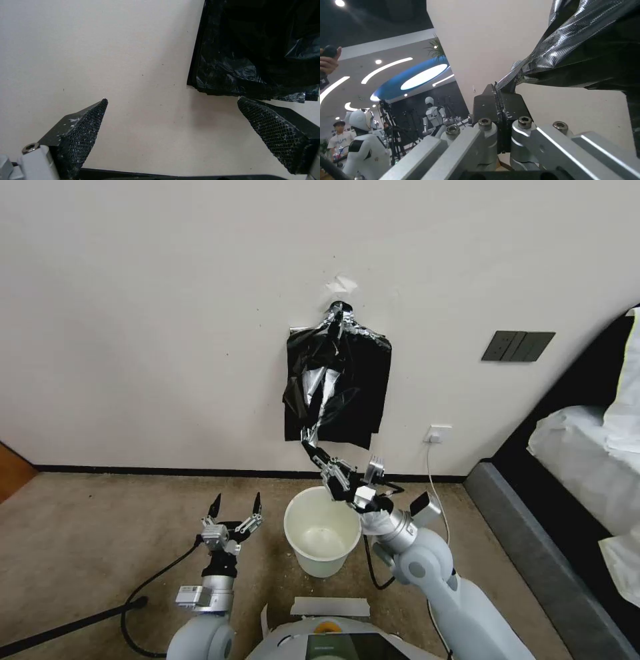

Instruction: Place a trash bag onto the trash bin.

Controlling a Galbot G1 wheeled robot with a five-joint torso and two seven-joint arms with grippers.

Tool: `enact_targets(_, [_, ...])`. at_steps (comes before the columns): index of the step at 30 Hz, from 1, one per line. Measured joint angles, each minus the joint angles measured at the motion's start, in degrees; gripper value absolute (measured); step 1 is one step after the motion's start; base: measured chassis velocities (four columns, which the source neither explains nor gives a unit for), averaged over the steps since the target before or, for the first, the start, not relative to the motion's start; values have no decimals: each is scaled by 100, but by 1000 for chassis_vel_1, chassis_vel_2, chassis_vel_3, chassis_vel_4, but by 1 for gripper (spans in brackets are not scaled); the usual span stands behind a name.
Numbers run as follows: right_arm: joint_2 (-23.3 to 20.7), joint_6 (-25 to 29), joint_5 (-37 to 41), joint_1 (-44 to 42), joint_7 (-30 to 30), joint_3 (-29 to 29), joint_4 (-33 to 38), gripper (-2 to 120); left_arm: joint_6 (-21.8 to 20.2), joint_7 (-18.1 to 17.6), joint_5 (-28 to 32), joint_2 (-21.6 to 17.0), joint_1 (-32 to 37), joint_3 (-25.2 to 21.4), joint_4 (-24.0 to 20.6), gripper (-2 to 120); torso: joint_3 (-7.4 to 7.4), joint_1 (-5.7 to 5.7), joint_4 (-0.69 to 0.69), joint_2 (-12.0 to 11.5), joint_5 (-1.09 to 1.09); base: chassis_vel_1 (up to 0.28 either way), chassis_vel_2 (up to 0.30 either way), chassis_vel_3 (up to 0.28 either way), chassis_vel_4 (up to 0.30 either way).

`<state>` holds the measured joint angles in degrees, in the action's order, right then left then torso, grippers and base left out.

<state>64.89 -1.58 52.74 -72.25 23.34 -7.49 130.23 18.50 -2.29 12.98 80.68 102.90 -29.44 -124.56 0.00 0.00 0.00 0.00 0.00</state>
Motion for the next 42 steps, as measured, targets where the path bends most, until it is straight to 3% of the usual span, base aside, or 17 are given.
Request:
enact_targets(14, [-112, 80, -214, -113, 293, 57, -99, 0, -20, -9, 0, -19, -46, 38, -28, 100, 0, 0, 0, 0, 0, 0, 0, 0, 0])
enact_targets(21, [-90, 104, -271, 58, 95, 103, -221, 0, -126, -43, 97, -261, -121, 150, -335, 100, 1, 0, 0, 0, -1, 0, 0, 0, 0])
enact_targets(22, [-49, 115, -221, 177, -227, 132, -240, 0, -206, -79, 220, -493, -197, 176, -509, 100, 1, 0, 1, 0, -1, 0, 0, 0, 0])
enact_targets(23, [-49, 115, -221, 177, -227, 132, -240, 0, -206, -79, 220, -493, -197, 176, -509, 100, 1, 0, 1, 0, -1, 0, 0, 0, 0])
enact_targets(25, [44, 117, -80, 389, -743, 181, -242, 0, -390, -141, 572, -1041, -437, 174, -799, 100, 1, 0, 0, 0, -2, 0, 0, 0, 0])
enact_targets(26, [44, 117, -80, 389, -743, 181, -242, 0, -390, -141, 572, -1041, -437, 174, -799, 100, 1, 0, 0, 0, -2, 0, 0, 0, 0])
enact_targets(27, [75, 111, -57, 534, -1024, 236, -275, 0, -551, -194, 987, -1531, -640, 100, -1029, 100, 1, 0, 0, 0, -3, 0, 0, 0, 0])
enact_targets(29, [80, 107, -57, 587, -1098, 268, -295, 0, -609, -218, 1135, -1693, -705, 55, -1108, 100, 1, 0, -1, 0, -2, 0, 0, 0, 0])
enact_targets(30, [87, 97, -65, 751, -1243, 396, -376, 0, -752, -274, 1446, -2041, -821, -92, -1310, 100, 1, 0, -5, 0, -3, 0, 0, 0, 0])
enact_targets(31, [88, 95, -93, 898, -1310, 536, -469, 0, -882, -328, 1725, -2326, -870, -254, -1493, 100, 1, 0, 0, 0, -2, 0, 0, 0, 0])
enact_targets(33, [88, 95, -93, 898, -1310, 536, -469, 0, -882, -328, 1725, -2326, -870, -254, -1493, 100, 1, 0, 0, 0, -2, 0, 0, 0, 0])
enact_targets(34, [93, 84, -209, 1052, -1393, 737, -597, 0, -1115, -462, 2191, -2889, -1106, -406, -1696, 100, 1, 0, 6, 0, -1, 0, 0, 0, 0])
enact_targets(36, [126, 73, -280, 1119, -1450, 814, -663, 0, -1342, -592, 2607, -3531, -1498, -452, -1748, 100, 1, 0, 1, 0, -3, 0, 0, 0, 0])
enact_targets(37, [126, 73, -280, 1119, -1450, 814, -663, 0, -1342, -592, 2607, -3531, -1498, -452, -1748, 100, 1, 0, 1, 0, -3, 0, 0, 0, 0])
enact_targets(39, [182, 58, -338, 1171, -1514, 863, -729, 0, -1547, -719, 3157, -4231, -2119, -426, -1670, 100, 1, 0, -2, 0, -1, 0, 0, 0, 0])
enact_targets(42, [208, 55, -374, 1195, -1532, 881, -760, 0, -1655, -813, 3504, -4526, -2517, -359, -1587, 100, 1, 1, -3, 0, -2, 0, 0, 0, 0])
